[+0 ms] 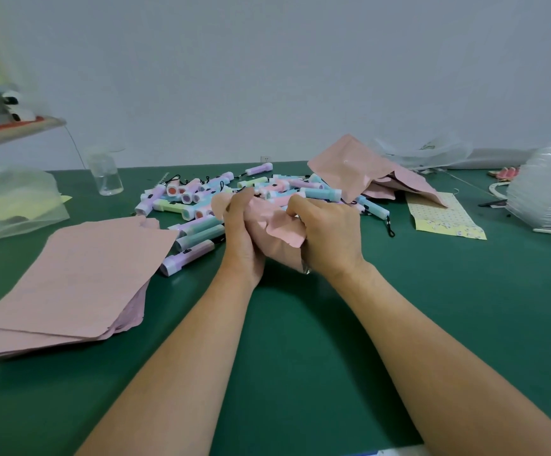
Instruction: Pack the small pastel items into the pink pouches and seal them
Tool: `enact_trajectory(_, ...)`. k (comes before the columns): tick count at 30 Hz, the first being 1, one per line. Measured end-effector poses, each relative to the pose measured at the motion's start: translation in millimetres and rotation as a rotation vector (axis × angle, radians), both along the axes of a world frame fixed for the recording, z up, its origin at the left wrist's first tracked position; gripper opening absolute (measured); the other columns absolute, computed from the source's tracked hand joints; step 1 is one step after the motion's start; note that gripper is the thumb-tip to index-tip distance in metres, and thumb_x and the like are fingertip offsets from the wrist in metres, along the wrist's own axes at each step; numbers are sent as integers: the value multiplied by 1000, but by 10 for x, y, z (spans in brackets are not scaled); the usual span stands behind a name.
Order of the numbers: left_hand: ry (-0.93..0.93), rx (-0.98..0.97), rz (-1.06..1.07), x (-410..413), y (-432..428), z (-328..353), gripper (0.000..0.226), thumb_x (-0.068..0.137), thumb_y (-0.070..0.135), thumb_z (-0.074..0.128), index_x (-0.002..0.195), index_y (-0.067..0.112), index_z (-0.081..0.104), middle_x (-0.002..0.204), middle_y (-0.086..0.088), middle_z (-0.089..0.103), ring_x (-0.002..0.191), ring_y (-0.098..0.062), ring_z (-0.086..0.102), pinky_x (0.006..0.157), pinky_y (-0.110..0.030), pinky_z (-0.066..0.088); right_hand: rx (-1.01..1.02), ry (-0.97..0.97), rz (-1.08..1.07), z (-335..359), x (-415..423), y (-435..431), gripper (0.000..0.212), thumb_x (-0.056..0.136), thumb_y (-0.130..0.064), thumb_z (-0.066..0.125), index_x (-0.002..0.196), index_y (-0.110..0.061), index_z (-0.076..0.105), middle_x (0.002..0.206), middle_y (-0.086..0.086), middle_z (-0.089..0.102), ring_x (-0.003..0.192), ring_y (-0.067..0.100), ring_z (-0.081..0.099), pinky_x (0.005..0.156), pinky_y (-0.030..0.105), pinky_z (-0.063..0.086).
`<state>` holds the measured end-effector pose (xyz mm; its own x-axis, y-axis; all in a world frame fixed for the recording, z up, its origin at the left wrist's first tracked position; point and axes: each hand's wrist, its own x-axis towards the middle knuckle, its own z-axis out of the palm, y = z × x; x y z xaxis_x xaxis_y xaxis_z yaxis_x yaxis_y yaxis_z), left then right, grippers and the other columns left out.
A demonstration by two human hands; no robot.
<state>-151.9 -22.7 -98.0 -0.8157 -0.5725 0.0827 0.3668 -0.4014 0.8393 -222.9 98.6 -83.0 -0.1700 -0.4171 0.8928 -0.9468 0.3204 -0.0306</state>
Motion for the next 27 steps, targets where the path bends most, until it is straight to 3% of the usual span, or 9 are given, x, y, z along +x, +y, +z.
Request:
enact_trajectory(3,22,33,-62,7,-52,-17,71,82,77,63,112,15,79,116,-11,78,112,-27,74,101,-42,56,65,39,60,-13,-75,37,21,70,3,79,65,-10,62,54,2,54,49,25,47,40,33,39)
enact_trajectory(6,21,79,-58,11,-59,-8,82,78,88,57,120,20,77,129,-11,73,123,-29,70,111,-48,50,78,59,81,13,-114,79,21,82,-4,71,65,-9,62,52,3,54,48,24,44,40,34,41)
enact_trajectory(9,45,185,-39,-9,-36,-9,102,76,89,58,157,29,42,148,-14,58,132,-32,63,115,-54,46,74,79,72,23,-81,104,20,67,8,74,64,-9,63,49,3,53,45,22,40,38,30,39)
enact_trajectory(10,55,182,-41,-11,-29,-14,105,78,89,57,159,25,38,148,-15,58,133,-33,62,117,-54,44,64,81,61,21,-69,100,23,62,11,74,64,-9,64,49,3,54,44,23,42,38,29,39)
enact_trajectory(12,75,166,-15,0,-16,-8,98,79,86,60,147,16,51,133,-14,67,128,-33,64,116,-49,43,10,57,18,20,-55,82,23,59,11,73,62,-9,63,48,3,53,43,24,43,38,29,37)
enact_trajectory(14,90,234,44,-3,-36,-14,96,73,78,67,149,24,47,127,-11,70,124,-32,66,111,-51,48,-86,-10,-55,23,-55,67,23,65,4,77,60,-10,59,48,3,50,46,24,35,38,31,35)
enact_trajectory(17,115,262,14,-12,-87,-15,103,75,85,64,162,43,27,139,-12,66,129,-30,65,110,-58,50,-142,-35,-117,13,-126,106,19,61,6,72,61,-8,59,51,3,50,50,25,35,38,34,36)
enact_trajectory(22,77,29,-287,-31,51,-21,118,74,88,61,152,2,48,139,-25,64,133,-40,60,117,-57,44,-68,138,1,9,-188,179,18,65,6,63,72,-10,70,60,1,63,50,27,51,40,31,40)
enact_trajectory(27,178,-25,-417,-26,25,-28,115,80,85,49,148,-9,47,120,-20,71,111,-33,70,92,-46,57,-23,140,102,1,-122,92,19,63,6,71,76,-8,71,65,1,66,53,25,58,41,33,42)
